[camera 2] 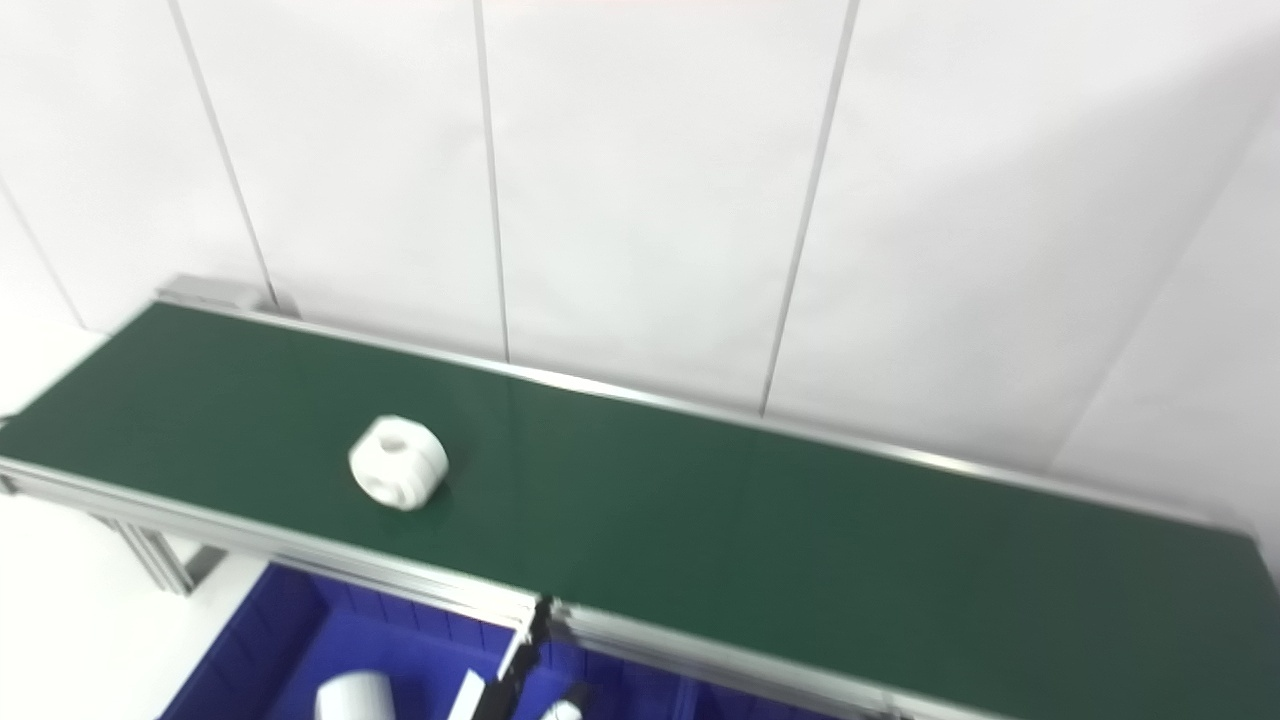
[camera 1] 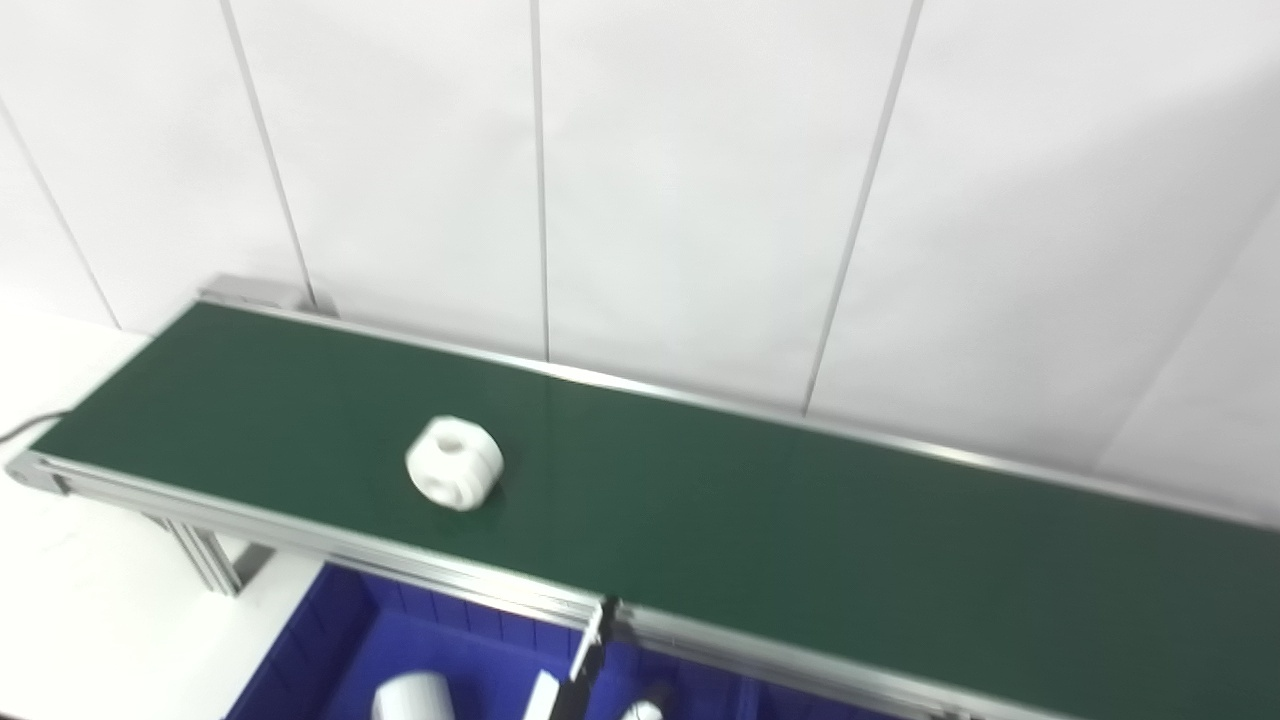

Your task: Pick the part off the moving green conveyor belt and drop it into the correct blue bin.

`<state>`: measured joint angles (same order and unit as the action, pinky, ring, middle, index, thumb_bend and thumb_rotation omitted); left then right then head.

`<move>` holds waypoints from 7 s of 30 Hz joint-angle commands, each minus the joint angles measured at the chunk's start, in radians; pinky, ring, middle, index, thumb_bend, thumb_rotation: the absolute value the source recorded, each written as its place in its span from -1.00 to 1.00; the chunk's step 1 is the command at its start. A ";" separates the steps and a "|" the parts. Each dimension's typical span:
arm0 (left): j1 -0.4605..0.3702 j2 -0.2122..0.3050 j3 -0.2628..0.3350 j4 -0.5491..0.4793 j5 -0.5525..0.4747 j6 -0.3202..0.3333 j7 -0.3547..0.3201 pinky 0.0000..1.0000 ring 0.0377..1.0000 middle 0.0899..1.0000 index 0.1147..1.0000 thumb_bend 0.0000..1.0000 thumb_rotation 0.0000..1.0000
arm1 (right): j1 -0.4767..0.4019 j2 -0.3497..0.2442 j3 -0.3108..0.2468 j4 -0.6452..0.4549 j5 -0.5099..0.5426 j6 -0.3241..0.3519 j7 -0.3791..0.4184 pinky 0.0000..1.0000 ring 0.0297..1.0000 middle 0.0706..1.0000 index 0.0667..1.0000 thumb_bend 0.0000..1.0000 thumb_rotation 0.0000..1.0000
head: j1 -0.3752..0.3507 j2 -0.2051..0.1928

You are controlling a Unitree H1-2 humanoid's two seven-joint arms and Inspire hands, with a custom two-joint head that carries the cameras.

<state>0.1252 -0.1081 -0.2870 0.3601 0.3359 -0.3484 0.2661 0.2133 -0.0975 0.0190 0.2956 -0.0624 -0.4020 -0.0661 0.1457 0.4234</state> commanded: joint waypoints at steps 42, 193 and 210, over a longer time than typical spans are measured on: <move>-0.750 0.373 -0.100 -0.069 0.379 0.164 -0.427 0.43 0.52 0.53 0.47 0.97 -0.73 | -0.006 0.044 0.011 -0.069 -0.047 -0.045 0.005 1.00 1.00 1.00 1.00 0.72 1.00 | -0.073 0.064; -0.268 0.394 0.004 -0.631 0.135 0.342 -0.784 0.90 1.00 1.00 1.00 0.69 0.56 | -0.094 0.107 0.039 -0.302 -0.063 0.250 0.032 0.97 0.95 0.96 1.00 0.80 0.97 | -0.337 0.349; -0.060 0.082 0.071 -0.515 -0.109 0.453 -0.551 1.00 1.00 1.00 1.00 0.57 0.89 | -0.104 0.254 0.111 -0.289 -0.191 0.284 -0.062 1.00 1.00 1.00 0.99 0.70 0.92 | -0.682 0.294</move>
<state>0.0848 -0.0249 -0.2128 -0.1499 0.2441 0.1655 -0.3119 0.1242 0.1421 0.1251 0.0278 -0.2469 -0.0850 -0.1067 -0.5139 0.7225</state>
